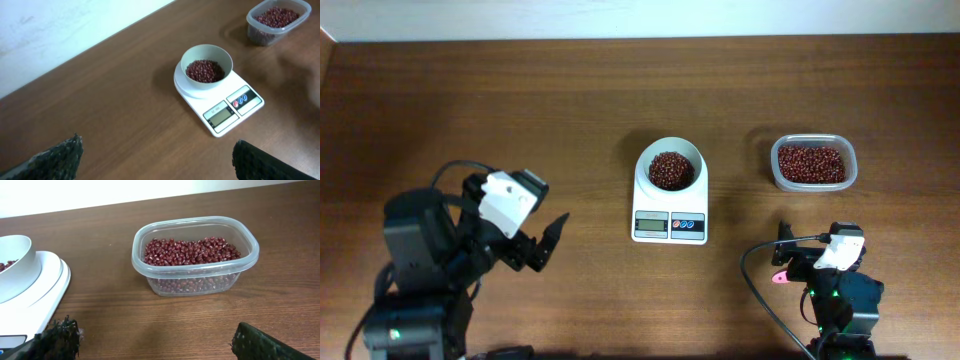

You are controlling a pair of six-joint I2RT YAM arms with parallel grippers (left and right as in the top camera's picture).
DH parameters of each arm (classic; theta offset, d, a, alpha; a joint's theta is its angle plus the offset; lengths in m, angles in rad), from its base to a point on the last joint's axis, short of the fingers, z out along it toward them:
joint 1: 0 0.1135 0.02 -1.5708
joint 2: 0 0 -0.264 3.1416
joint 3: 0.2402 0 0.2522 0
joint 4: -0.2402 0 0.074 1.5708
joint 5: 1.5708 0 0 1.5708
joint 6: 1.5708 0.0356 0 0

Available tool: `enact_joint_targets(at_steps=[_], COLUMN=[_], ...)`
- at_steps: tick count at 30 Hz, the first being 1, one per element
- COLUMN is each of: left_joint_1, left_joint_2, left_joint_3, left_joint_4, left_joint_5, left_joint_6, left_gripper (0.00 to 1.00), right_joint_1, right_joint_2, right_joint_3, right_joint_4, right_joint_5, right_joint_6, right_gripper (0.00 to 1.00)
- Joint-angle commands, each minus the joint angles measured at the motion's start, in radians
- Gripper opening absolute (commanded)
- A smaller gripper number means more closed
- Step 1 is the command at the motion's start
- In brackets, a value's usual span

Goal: Scoop and weigh 50g on scale

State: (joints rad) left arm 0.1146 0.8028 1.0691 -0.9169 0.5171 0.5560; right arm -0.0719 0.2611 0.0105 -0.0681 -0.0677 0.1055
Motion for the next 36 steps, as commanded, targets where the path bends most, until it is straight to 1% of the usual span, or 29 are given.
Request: enact_joint_targets(at_steps=[1,2,3,4,10,11,12,15,19,20,24,29,31,32,33,36], left_joint_1=[0.007,0.007,0.007,0.007,0.007,-0.011,-0.031,-0.032,-0.032,-0.032,-0.032,-0.026,-0.007,0.003,0.013,0.013], left_joint_2=[-0.084,-0.092,-0.096,-0.095,-0.094,-0.091,-0.094,-0.126,-0.211,-0.263,-0.371,-0.508,-0.543,-0.558,-0.578,-0.621], left_joint_3=[-0.109,-0.126,-0.151,-0.160,-0.167,-0.167,-0.176,-0.232,-0.367,-0.433,-0.535,-0.637,-0.690,-0.717,-0.759,-0.850], left_joint_4=[0.055,0.069,0.083,0.083,0.097,0.101,0.112,0.177,0.288,0.340,0.399,0.429,0.493,0.531,0.592,0.697], left_joint_5=[-0.043,-0.069,-0.114,-0.128,-0.130,-0.143,-0.152,-0.160,-0.159,-0.166,-0.237,-0.294,-0.353,-0.361,-0.361,-0.393], left_joint_6=[-0.147,-0.192,-0.261,-0.282,-0.283,-0.283,-0.283,-0.283,-0.328,-0.353,-0.437,-0.442,-0.520,-0.540,-0.542,-0.542], left_gripper=[0.99,0.99,0.99,0.99,0.99,0.99,0.99,0.99,0.99,0.99,0.99,0.99,0.99,0.99,0.99,0.99], right_joint_1=[0.006,0.006,0.006,0.006,0.006,0.006,0.006,0.006,0.006,0.006,0.006,0.006,0.006,0.006,0.006,0.006], right_joint_2=[0.001,0.001,0.001,0.001,0.001,0.001,0.001,0.001,0.001,0.001,0.001,0.001,0.001,0.001,0.001,0.001], right_joint_3=[-0.005,-0.005,-0.005,-0.005,-0.005,-0.005,-0.005,-0.005,-0.005,-0.005,-0.005,-0.005,-0.005,-0.005,-0.005,-0.005], right_joint_4=[-0.007,-0.007,-0.007,-0.007,-0.007,-0.007,-0.007,-0.007,-0.007,-0.007,-0.007,-0.007,-0.007,-0.007,-0.007,-0.007], right_joint_5=[0.012,0.012,0.012,0.012,0.012,0.012,0.012,0.012,0.012,0.012,0.012,0.012,0.012,0.012,0.012,0.012], right_joint_6=[0.007,0.007,0.007,0.007,0.007,0.007,0.007,0.007,0.007,0.007,0.007,0.007,0.007,0.007,0.007,0.007], right_gripper=[0.99,0.99,0.99,0.99,0.99,0.99,0.99,0.99,0.99,0.99,0.99,0.99,0.99,0.99,0.99,0.99])
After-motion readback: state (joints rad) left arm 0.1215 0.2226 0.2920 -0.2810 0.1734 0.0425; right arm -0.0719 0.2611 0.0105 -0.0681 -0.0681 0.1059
